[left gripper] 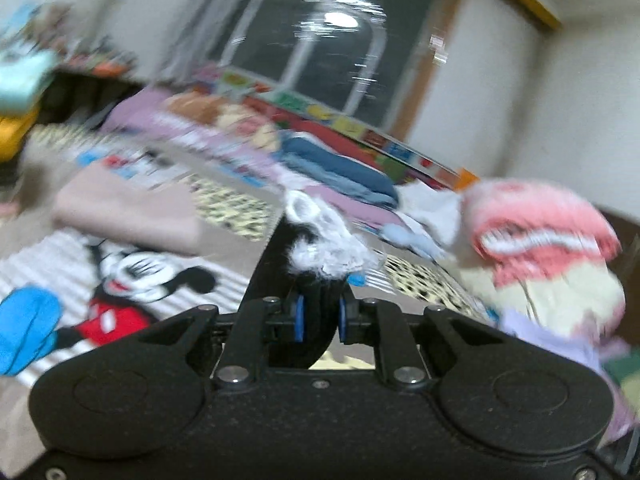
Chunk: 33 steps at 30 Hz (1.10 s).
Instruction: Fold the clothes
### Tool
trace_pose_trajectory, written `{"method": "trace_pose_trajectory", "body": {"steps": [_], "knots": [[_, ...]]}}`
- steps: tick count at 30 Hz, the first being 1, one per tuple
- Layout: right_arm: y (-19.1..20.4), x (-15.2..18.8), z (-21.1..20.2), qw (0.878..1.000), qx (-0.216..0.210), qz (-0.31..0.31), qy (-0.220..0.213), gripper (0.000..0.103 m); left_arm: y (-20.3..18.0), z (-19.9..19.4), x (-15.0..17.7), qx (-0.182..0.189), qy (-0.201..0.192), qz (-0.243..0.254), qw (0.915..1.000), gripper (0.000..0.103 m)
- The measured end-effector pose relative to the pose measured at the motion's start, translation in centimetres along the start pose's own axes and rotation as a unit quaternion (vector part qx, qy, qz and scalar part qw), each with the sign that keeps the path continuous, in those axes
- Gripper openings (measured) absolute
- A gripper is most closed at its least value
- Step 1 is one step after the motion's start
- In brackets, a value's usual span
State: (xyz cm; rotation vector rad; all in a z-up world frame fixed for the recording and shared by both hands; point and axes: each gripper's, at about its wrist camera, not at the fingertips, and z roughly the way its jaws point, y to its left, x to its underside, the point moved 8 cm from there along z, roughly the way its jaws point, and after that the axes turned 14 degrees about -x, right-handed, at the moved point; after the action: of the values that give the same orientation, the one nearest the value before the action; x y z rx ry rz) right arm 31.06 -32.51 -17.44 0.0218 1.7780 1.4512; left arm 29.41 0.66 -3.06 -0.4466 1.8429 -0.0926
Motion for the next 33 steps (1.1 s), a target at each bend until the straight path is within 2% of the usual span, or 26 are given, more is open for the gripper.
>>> {"method": "trace_pose_trajectory", "body": {"steps": [3, 7, 10, 19, 26, 28, 30, 31, 33], "knots": [[-0.5, -0.3, -0.5, 1.0, 0.004, 0.007, -0.011, 0.066, -3.6, -0.4, 1.4, 0.015, -0.009, 0.051, 0.9985, 0.013], [-1.2, -0.8, -1.1, 0.999, 0.002, 0.024, -0.031, 0.067, -7.8, -0.4, 4.0, 0.032, -0.014, 0.119, 0.9923, 0.013], [-1.7, -1.2, -1.3, 0.999, 0.0, 0.035, -0.042, 0.068, -10.4, -0.4, 6.3, 0.038, -0.018, 0.171, 0.9843, 0.013], [-2.2, -1.6, -1.9, 0.998, -0.002, 0.037, -0.045, 0.069, -14.3, 0.2, 12.8, 0.05, -0.008, 0.254, 0.9658, 0.013], [-2.3, -1.6, -2.0, 0.998, -0.003, 0.039, -0.045, 0.069, -15.7, 0.6, 15.9, 0.045, -0.012, 0.3, 0.9529, 0.013], [-2.4, -1.6, -2.0, 0.998, -0.002, 0.039, -0.045, 0.069, -15.9, 0.4, 16.8, 0.058, -0.006, 0.309, 0.9492, 0.018], [-2.4, -1.6, -2.1, 0.998, -0.001, 0.039, -0.044, 0.069, -16.3, -0.5, 17.4, 0.075, -0.01, 0.321, 0.944, 0.051], [-2.4, -1.6, -2.1, 0.998, 0.0, 0.039, -0.044, 0.069, -16.5, -1.3, 17.6, 0.086, -0.018, 0.326, 0.9413, 0.053], [-2.5, -1.6, -2.2, 0.998, 0.001, 0.039, -0.044, 0.069, -16.2, -3.4, 17.9, 0.098, -0.037, 0.35, 0.9307, 0.053]]}}
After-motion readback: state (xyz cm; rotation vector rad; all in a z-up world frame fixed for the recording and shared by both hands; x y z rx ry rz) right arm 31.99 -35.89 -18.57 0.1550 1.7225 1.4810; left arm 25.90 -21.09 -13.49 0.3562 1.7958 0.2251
